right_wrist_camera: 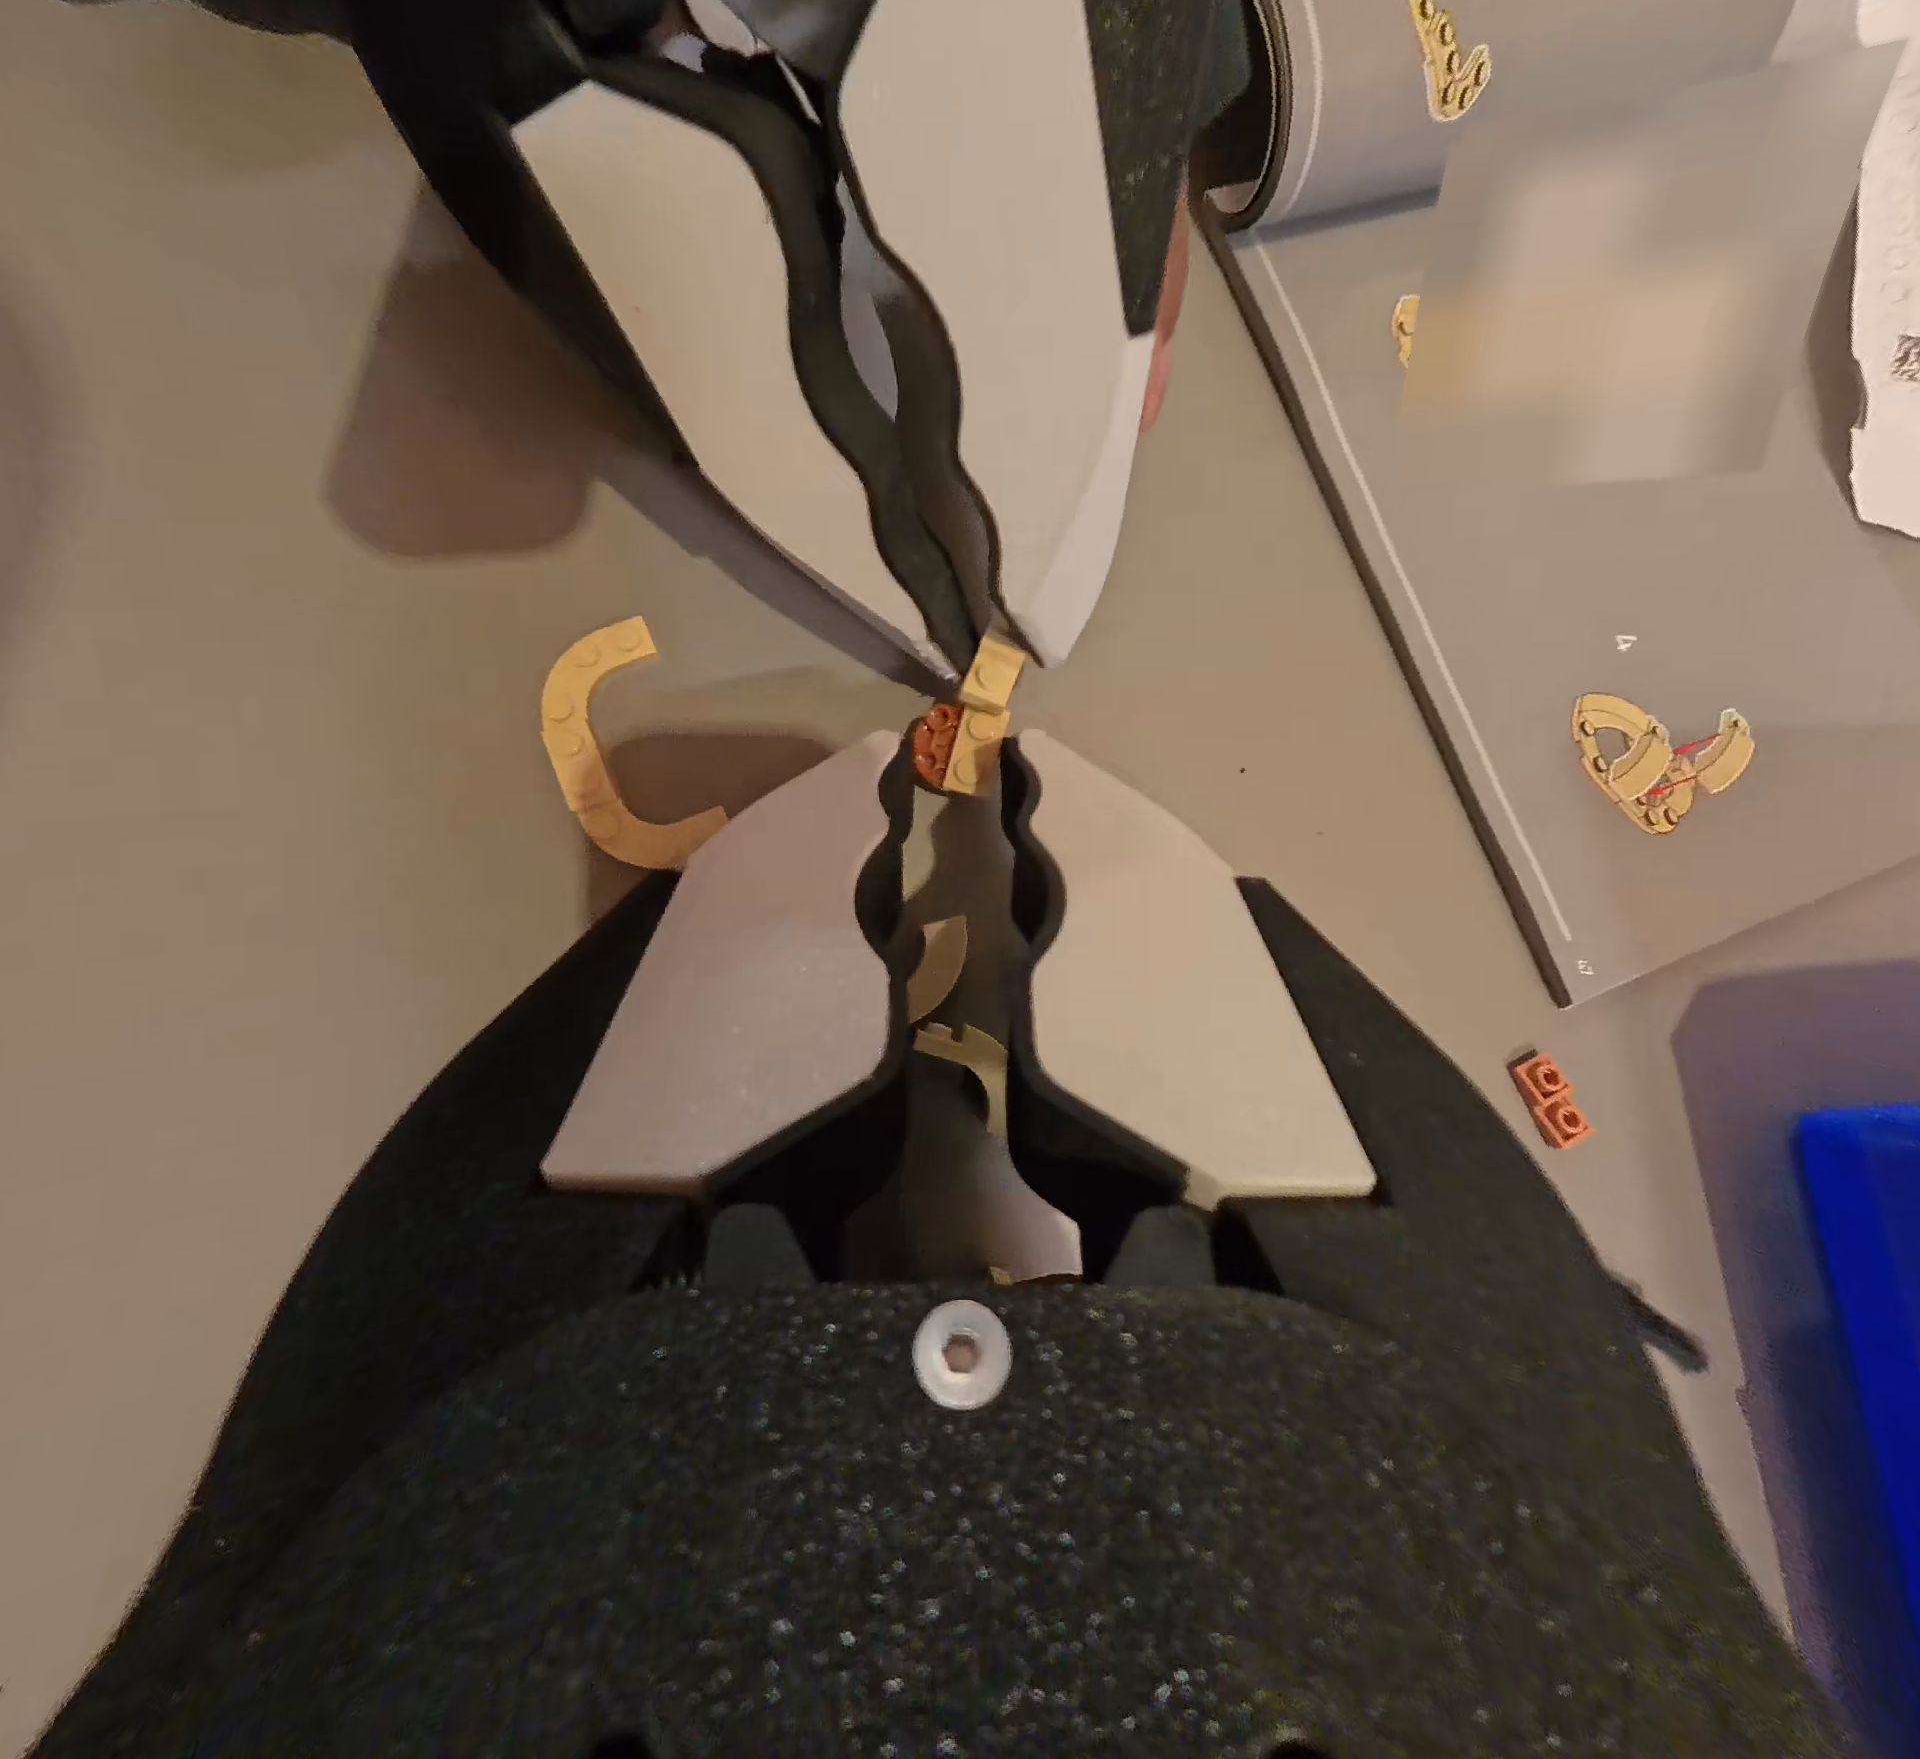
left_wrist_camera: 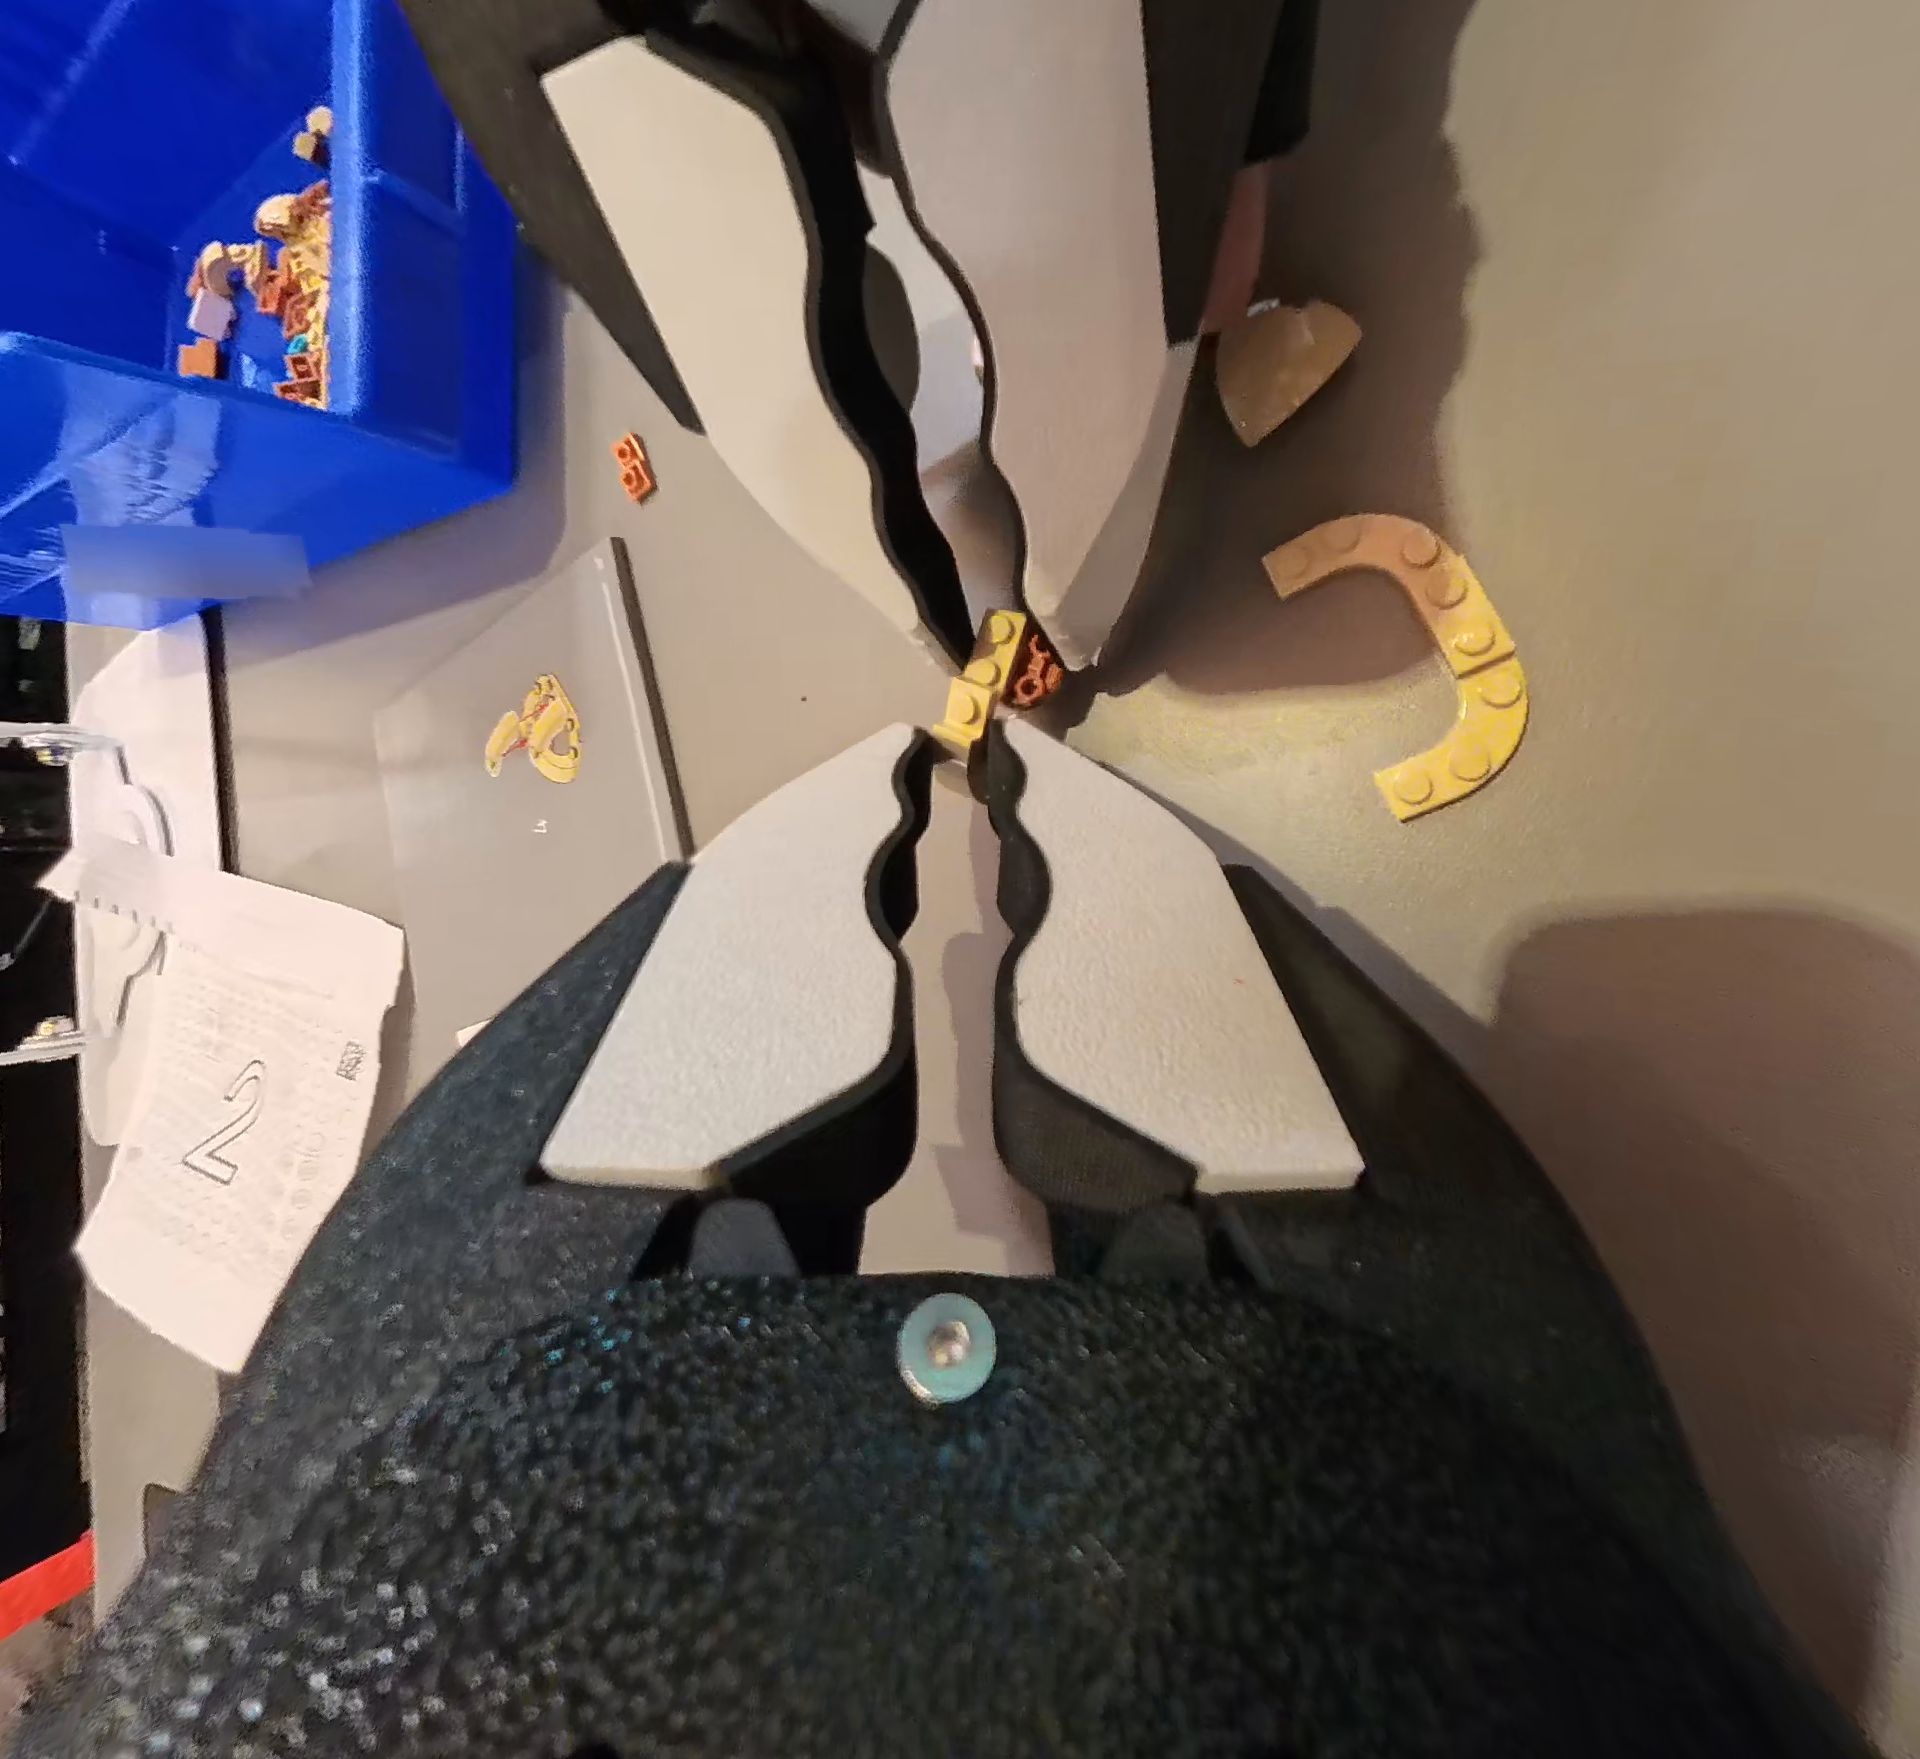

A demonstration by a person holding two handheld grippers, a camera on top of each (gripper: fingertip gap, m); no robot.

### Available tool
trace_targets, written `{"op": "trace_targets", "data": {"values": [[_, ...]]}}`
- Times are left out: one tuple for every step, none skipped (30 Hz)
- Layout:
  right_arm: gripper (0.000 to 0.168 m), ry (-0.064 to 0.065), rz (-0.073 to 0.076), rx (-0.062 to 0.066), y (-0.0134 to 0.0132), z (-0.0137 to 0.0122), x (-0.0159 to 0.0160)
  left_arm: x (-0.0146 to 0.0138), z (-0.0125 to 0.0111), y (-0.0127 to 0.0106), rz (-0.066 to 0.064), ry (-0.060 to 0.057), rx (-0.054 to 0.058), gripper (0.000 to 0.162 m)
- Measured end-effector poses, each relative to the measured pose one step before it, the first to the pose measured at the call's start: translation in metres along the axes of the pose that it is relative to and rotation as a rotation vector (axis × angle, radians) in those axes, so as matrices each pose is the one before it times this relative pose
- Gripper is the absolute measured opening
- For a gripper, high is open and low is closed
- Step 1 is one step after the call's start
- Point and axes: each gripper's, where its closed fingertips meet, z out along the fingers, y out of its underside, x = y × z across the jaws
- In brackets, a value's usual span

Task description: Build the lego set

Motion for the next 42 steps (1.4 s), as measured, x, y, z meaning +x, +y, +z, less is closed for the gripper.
{"op": "trace_targets", "data": {"values": [[0.015, 0.0034, 0.0008, 0.0044, 0.00000, -0.00020, 0.00068, -0.00021, -0.00034, -0.00021, 0.0012, -0.0023, -0.0025, 0.010], [0.015, 0.0061, 0.0018, 0.0030, -0.00003, -0.00024, 0.00093, -0.00012, -0.00011, -0.00016, 0.0029, -0.0024, -0.0026, 0.010], [0.015, 0.0040, -0.0009, 0.0030, -0.00031, -0.00016, 0.00054, 0.00015, 0.00013, -0.00030, 0.0035, -0.0018, -0.0037, 0.010], [0.015, 0.0019, -0.0024, 0.0023, -0.00037, -0.00015, -0.00013, -0.00011, 0.00024, -0.00040, 0.0042, -0.0045, -0.0034, 0.010], [0.015, 0.0010, -0.0028, 0.0007, -0.00017, 0.00013, -0.00040, 0.00016, 0.00030, -0.00049, 0.0048, -0.0036, -0.0042, 0.010], [0.015, 0.0003, -0.0029, -0.0015, 0.00004, 0.00031, -0.00064, 0.00021, 0.00041, -0.00045, 0.0064, -0.0037, -0.0041, 0.010], [0.015, 0.0022, -0.0029, -0.0006, -0.00015, 0.00042, -0.00050, 0.00035, 0.00048, -0.00022, 0.0069, -0.0031, -0.0058, 0.010], [0.015, 0.0038, -0.0025, -0.0010, -0.00004, 0.00050, -0.00014, -0.00006, 0.00043, 0.00008, 0.0076, -0.0056, -0.0070, 0.010], [0.015, 0.0036, -0.0030, -0.0014, 0.00017, 0.00048, -0.00005, 0.00002, 0.00040, 0.00055, 0.0082, -0.0049, -0.0097, 0.010], [0.015, 0.0018, -0.0016, 0.0004, 0.00008, 0.00025, 0.00000, -0.00001, 0.00023, 0.00038, 0.0075, -0.0049, -0.0074, 0.010], [0.015, 0.0000, 0.0015, 0.0012, 0.00005, 0.00020, 0.00006, -0.00013, 0.00013, 0.00021, 0.0057, -0.0043, -0.0060, 0.010], [0.015, -0.0002, 0.0048, 0.0028, -0.00021, 0.00006, 0.00037, -0.00015, 0.00018, 0.00015, 0.0039, -0.0037, -0.0053, 0.010], [0.015, -0.0007, 0.0058, 0.0037, -0.00033, 0.00012, 0.00024, -0.00029, 0.00004, 0.00039, 0.0031, -0.0037, -0.0057, 0.010], [0.015, -0.0006, 0.0048, 0.0035, -0.00024, 0.00004, 0.00033, -0.00023, -0.00002, 0.00029, 0.0023, -0.0034, -0.0047, 0.010], [0.015, -0.0004, 0.0030, 0.0026, -0.00027, 0.00006, 0.00017, -0.00014, 0.00000, 0.00020, 0.0012, -0.0022, -0.0040, 0.010], [0.015, 0.0013, 0.0011, 0.0020, -0.00018, 0.00009, 0.00021, -0.00017, 0.00005, 0.00022, 0.0007, -0.0021, -0.0038, 0.010], [0.015, 0.0023, 0.0002, 0.0011, -0.00015, 0.00020, 0.00016, -0.00018, 0.00001, 0.00013, 0.0005, -0.0019, -0.0035, 0.010], [0.015, 0.0016, 0.0002, -0.0002, 0.00003, 0.00010, 0.00007, -0.00002, 0.00017, 0.00009, 0.0003, -0.0006, -0.0019, 0.010], [0.015, 0.0017, 0.0000, -0.0005, 0.00014, 0.00031, 0.00014, 0.00017, 0.00028, 0.00017, -0.0010, 0.0003, -0.0013, 0.010], [0.015, 0.0023, 0.0004, 0.0004, 0.00003, 0.00009, 0.00025, -0.00013, 0.00031, 0.00025, -0.0025, -0.0007, -0.0007, 0.010], [0.015, 0.0016, 0.0016, 0.0007, 0.00005, 0.00009, 0.00028, -0.00010, 0.00022, 0.00018, -0.0043, 0.0000, 0.0001, 0.010], [0.015, 0.0007, 0.0024, 0.0014, -0.00004, 0.00016, 0.00021, -0.00014, 0.00010, 0.00014, -0.0048, 0.0009, 0.0006, 0.010], [0.015, 0.0007, 0.0030, 0.0022, -0.00022, 0.00001, 0.00022, -0.00012, 0.00005, 0.00025, -0.0039, 0.0004, 0.0011, 0.010], [0.015, 0.0011, 0.0034, 0.0027, -0.00029, 0.00005, 0.00024, -0.00032, -0.00008, 0.00014, -0.0037, -0.0003, 0.0013, 0.010], [0.015, 0.0016, 0.0040, 0.0031, -0.00042, -0.00011, 0.00040, -0.00046, -0.00012, 0.00005, -0.0043, -0.0011, 0.0010, 0.010], [0.015, 0.0013, 0.0042, 0.0031, -0.00042, -0.00009, 0.00044, -0.00040, -0.00014, 0.00015, -0.0038, -0.0015, 0.0002, 0.010], [0.015, 0.0016, 0.0043, 0.0034, -0.00032, -0.00021, 0.00052, -0.00055, -0.00012, -0.00008, -0.0023, -0.0030, 0.0001, 0.010], [0.015, 0.0010, 0.0043, 0.0029, -0.00040, -0.00024, 0.00043, -0.00051, -0.00008, 0.00007, -0.0007, -0.0033, 0.0000, 0.010], [0.015, 0.0013, 0.0044, 0.0030, -0.00028, -0.00010, 0.00044, -0.00058, -0.00007, -0.00004, 0.0001, -0.0040, 0.0000, 0.010], [0.015, 0.0012, 0.0040, 0.0028, -0.00032, -0.00020, 0.00036, -0.00045, -0.00001, 0.00001, -0.0003, -0.0037, -0.0001, 0.010], [0.015, 0.0008, 0.0030, 0.0017, -0.00002, -0.00001, 0.00033, -0.00038, 0.00004, 0.00008, -0.0022, -0.0018, 0.0005, 0.010], [0.015, -0.0001, 0.0025, 0.0009, 0.00001, -0.00001, 0.00013, -0.00012, 0.00018, -0.00001, -0.0032, -0.0008, 0.0015, 0.010], [0.015, 0.0010, 0.0021, 0.0012, -0.00011, -0.00004, 0.00041, -0.00016, 0.00017, 0.00005, -0.0016, -0.0014, 0.0018, 0.010], [0.015, 0.0022, 0.0023, 0.0022, -0.00010, -0.00013, 0.00049, -0.00055, 0.00019, 0.00007, -0.0022, -0.0030, 0.0018, 0.010], [0.015, 0.0017, 0.0028, 0.0028, -0.00033, -0.00020, 0.00053, -0.00055, 0.00002, -0.00004, -0.0042, -0.0022, 0.0026, 0.010], [0.015, 0.0016, 0.0024, 0.0034, -0.00035, -0.00039, 0.00048, -0.00056, -0.00006, -0.00014, -0.0057, -0.0017, 0.0035, 0.010], [0.015, 0.0017, 0.0026, 0.0039, -0.00042, -0.00033, 0.00058, -0.00077, -0.00008, -0.00020, -0.0056, -0.0021, 0.0045, 0.010], [0.015, 0.0025, 0.0031, 0.0044, -0.00050, -0.00043, 0.00069, -0.00089, -0.00013, -0.00019, -0.0044, -0.0041, 0.0048, 0.010], [0.015, 0.0026, 0.0028, 0.0047, -0.00062, -0.00047, 0.00074, -0.00086, -0.00001, -0.00016, -0.0034, -0.0047, 0.0044, 0.010], [0.015, 0.0019, 0.0023, 0.0040, -0.00038, -0.00039, 0.00066, -0.00095, -0.00005, -0.00023, -0.0026, -0.0046, 0.0039, 0.010], [0.015, 0.0019, 0.0026, 0.0041, -0.00040, -0.00039, 0.00064, -0.00060, 0.00006, -0.00009, -0.0031, -0.0030, 0.0036, 0.010], [0.015, 0.0029, 0.0033, 0.0054, -0.00049, -0.00023, 0.00071, -0.00090, 0.00011, -0.00007, -0.0035, -0.0048, 0.0036, 0.010]]}}
